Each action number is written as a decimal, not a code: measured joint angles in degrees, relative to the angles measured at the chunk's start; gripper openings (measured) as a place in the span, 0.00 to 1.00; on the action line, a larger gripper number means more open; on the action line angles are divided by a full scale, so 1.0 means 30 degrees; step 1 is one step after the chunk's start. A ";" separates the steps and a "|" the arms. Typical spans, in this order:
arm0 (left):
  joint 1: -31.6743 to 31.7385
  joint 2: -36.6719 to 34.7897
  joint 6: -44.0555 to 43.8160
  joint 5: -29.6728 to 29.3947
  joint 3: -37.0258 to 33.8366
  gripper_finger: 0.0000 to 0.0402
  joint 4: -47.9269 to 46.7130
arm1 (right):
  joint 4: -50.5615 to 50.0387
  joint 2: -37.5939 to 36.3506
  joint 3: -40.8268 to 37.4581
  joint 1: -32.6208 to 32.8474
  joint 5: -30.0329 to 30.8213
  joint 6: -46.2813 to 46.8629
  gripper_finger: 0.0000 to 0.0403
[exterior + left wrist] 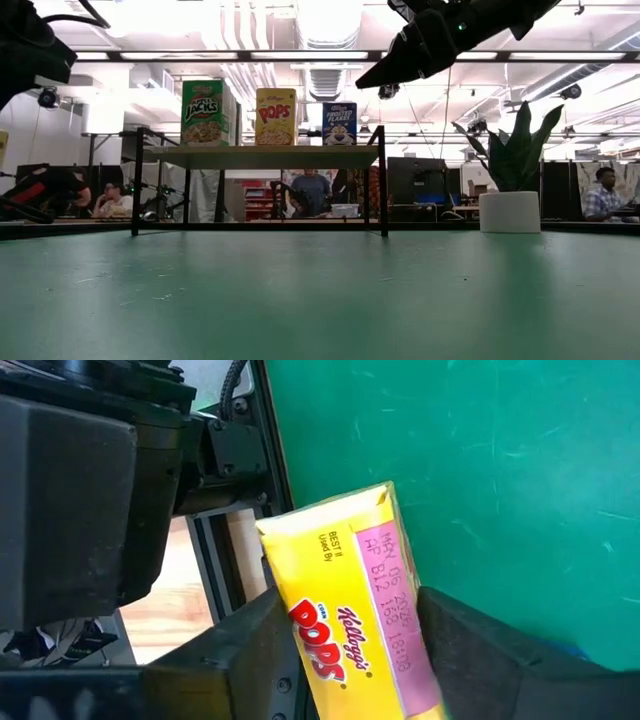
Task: Stack cereal on shelf
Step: Put the yellow cereal box on the shelf aligned with the other yellow cereal boxes
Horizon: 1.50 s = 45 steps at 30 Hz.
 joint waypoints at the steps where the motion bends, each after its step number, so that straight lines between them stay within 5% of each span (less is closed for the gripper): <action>1: 0.0002 0.0000 0.0023 0.0000 0.0000 0.49 0.0007 | 0.0000 0.0000 0.0000 0.0000 0.0000 0.0000 0.02; 9: 0.0007 0.0000 0.0262 0.0007 0.0000 0.32 0.0010 | 0.0000 0.0000 0.0000 0.0000 0.0000 0.0000 0.02; 21: 0.0007 0.0000 0.1231 -0.0036 0.0757 0.34 -0.0026 | -0.0007 0.0000 0.0000 0.0000 0.0002 0.0000 0.02; 26: 0.0007 0.0000 0.2589 -0.1741 0.2645 0.34 -0.0444 | -0.0007 0.0000 0.0000 0.0000 0.0000 0.0000 0.02; 39: 0.1184 0.0306 1.3291 -0.9658 1.0574 0.34 -0.0321 | -0.0007 0.0003 0.0000 0.0000 0.0007 0.0007 0.02; 45: 0.3316 0.1437 2.0050 -1.1253 1.4368 0.34 -0.0249 | -0.0059 -0.0022 0.0000 0.0000 0.0007 0.0007 0.02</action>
